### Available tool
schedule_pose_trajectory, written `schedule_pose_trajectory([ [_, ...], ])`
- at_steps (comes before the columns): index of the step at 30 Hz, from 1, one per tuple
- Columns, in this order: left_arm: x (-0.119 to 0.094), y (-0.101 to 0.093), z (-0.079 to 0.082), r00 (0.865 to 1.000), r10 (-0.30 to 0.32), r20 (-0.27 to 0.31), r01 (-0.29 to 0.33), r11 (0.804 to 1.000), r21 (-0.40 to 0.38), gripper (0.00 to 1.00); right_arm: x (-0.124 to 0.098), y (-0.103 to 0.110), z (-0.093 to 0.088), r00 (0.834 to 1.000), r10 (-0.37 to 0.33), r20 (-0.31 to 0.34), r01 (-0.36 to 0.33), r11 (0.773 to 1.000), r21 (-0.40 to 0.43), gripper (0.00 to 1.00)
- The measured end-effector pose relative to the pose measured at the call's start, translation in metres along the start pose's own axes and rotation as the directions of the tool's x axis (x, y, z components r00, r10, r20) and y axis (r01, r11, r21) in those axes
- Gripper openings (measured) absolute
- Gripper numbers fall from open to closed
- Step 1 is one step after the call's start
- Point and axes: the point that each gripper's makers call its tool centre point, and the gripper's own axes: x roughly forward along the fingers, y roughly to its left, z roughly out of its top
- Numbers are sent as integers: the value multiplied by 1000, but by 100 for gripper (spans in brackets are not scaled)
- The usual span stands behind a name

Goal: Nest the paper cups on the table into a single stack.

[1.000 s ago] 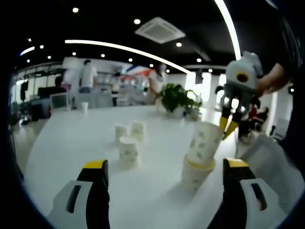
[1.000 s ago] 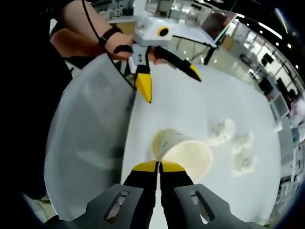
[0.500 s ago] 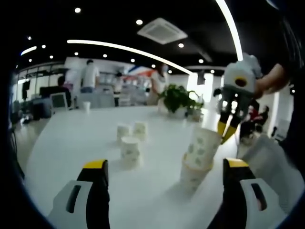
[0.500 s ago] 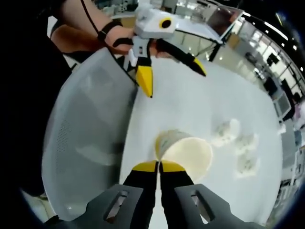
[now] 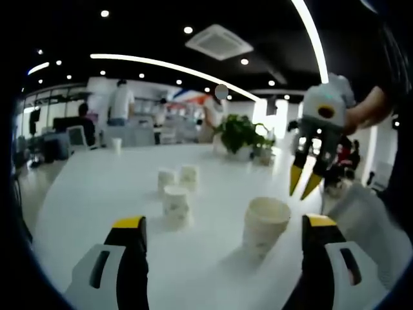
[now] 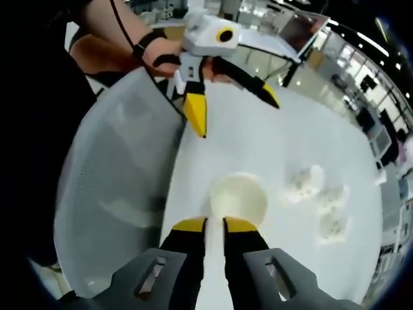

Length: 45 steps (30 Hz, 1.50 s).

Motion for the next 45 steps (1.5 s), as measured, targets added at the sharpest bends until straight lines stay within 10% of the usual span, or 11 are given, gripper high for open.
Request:
schedule_pose_trajectory([
  [14, 2, 0, 0, 1000, -2, -2, 2, 1000, -3, 98, 0, -5, -1, 999, -15, 36, 14, 999, 42, 7],
  [23, 2, 3, 2, 1000, 1, -1, -1, 1000, 3, 98, -12, -26, -6, 975, -118, 188, 63, 959, 275, 11],
  [30, 4, 3, 2, 1000, -2, -2, 2, 1000, 1, 98, -34, -44, -14, 920, -259, 295, 97, 878, 469, 25],
  [41, 3, 3, 3, 1000, -6, -6, 6, 1000, 6, 98, -69, -70, -37, 794, -498, 347, 114, 684, 721, 66],
  [45, 3, 3, 4, 1000, -7, -12, 8, 1000, 13, 98, -72, -72, -50, 785, -529, 324, 133, 653, 745, 76],
])
